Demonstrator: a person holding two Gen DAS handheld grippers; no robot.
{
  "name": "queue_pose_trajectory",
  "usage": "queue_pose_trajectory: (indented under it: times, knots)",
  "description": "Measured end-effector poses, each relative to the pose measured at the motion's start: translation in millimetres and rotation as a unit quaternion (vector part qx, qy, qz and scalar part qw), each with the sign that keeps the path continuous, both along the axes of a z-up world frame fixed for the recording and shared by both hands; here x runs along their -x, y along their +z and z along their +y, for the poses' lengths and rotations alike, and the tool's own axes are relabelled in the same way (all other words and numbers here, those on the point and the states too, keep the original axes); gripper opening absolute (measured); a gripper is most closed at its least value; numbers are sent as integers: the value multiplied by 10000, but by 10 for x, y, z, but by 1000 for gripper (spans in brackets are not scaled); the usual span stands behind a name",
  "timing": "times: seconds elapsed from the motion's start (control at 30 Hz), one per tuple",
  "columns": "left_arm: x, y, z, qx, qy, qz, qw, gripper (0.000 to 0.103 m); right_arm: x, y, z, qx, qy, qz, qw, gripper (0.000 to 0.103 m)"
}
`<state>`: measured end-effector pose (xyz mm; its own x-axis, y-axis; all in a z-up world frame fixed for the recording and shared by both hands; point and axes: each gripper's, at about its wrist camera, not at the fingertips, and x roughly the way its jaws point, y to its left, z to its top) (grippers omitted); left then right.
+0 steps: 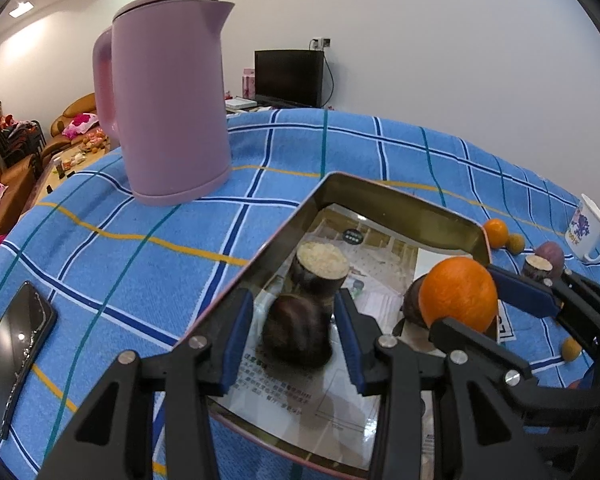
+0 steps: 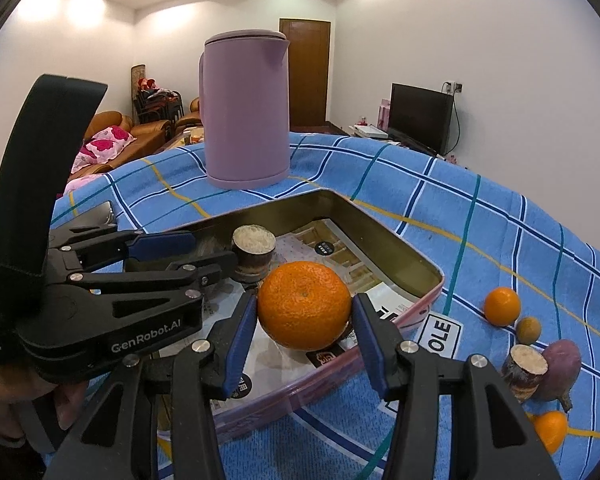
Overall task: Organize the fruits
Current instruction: 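Lower the dark fruit into the tin with the left gripper while the right drops the orange in, then move both open grippers back to the loose fruits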
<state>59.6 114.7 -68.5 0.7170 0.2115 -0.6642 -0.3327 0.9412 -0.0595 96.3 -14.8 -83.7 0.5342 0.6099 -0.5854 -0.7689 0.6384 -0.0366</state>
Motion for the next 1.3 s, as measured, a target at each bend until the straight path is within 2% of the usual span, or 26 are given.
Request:
queue_pose_trajectory:
  times: [0.17, 0.3, 0.47, 0.57, 0.7, 0.73, 0.93, 0.97, 1.13, 1.3]
  knots:
    - [17, 10, -2, 6, 10, -35, 10000, 52, 16, 17, -14, -51, -40, -83, 9999, 53]
    - [27, 10, -2, 31, -5, -46, 10000, 53, -5, 22, -52, -101, -177, -74, 9998, 63]
    - [36, 15, -19, 16, -31, -62, 10000, 59, 20, 54, -103, -204, -311, -190, 9991, 67]
    - [70, 52, -71, -117, -51, -172, 9998, 64, 46, 83, -160, -297, -427, -295, 9982, 67]
    - [129, 113, -161, -427, -12, -337, 9985, 78, 58, 99, -256, -354, -580, -343, 9971, 67]
    - [146, 131, -181, -496, -9, -393, 9980, 79, 66, 105, -290, -363, -642, -382, 9965, 67]
    - [246, 203, -274, -550, -44, -728, 9958, 80, 92, 122, -641, -330, -1093, -500, 9922, 67]
    - [251, 203, -297, -544, -66, -741, 9957, 83, 82, 116, -738, -315, -1209, -462, 9911, 67]
    - [261, 232, -468, -596, -243, -805, 9947, 83, 19, 92, -1220, -300, -1740, -226, 9840, 67]
    - [224, 248, -700, -695, -513, -802, 9930, 84, 11, 60, -1548, -262, -1998, -68, 9795, 67]
